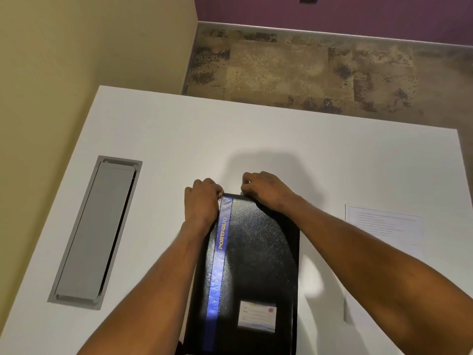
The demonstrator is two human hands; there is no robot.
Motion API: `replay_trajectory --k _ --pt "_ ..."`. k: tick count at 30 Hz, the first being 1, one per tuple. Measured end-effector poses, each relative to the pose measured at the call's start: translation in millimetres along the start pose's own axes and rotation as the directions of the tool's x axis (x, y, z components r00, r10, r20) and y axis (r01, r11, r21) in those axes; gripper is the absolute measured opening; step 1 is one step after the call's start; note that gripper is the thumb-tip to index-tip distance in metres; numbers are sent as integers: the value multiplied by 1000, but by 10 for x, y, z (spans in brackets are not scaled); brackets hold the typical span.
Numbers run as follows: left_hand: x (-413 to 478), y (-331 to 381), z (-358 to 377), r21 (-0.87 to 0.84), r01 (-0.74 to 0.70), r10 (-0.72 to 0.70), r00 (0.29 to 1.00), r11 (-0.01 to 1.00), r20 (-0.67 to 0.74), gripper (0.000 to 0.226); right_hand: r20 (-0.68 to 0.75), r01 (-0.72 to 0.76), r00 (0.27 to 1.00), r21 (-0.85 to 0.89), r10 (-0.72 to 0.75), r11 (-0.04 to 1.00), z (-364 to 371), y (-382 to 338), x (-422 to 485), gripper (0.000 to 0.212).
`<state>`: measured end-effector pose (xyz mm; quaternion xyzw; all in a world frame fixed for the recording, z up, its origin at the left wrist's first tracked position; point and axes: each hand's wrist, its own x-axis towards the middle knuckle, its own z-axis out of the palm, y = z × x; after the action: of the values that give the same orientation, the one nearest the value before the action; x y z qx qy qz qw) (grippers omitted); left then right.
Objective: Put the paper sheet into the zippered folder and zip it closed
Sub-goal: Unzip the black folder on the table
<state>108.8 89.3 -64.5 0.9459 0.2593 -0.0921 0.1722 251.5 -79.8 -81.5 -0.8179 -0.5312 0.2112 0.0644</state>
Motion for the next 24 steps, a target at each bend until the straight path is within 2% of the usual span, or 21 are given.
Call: replay_trajectory --k 8,14,20,24 --pt "-2 -22 27 -18 25 -25 1000 1000 -2 31 21 -171 985 167 170 971 -129 233 -475 17" --pt "-38 -7 -12 -41 43 -42 999 998 27 27 -96 -273 952 157 290 949 -89 479 -940 8" --pt "-79 27 -47 -128 121 -119 993 984 23 26 -200 -391 860 331 469 859 109 483 -1443 3" --pt "-82 41 -26 -145 168 -167 986 975 15 24 -242 -447 807 347 539 825 334 278 -1653 9"
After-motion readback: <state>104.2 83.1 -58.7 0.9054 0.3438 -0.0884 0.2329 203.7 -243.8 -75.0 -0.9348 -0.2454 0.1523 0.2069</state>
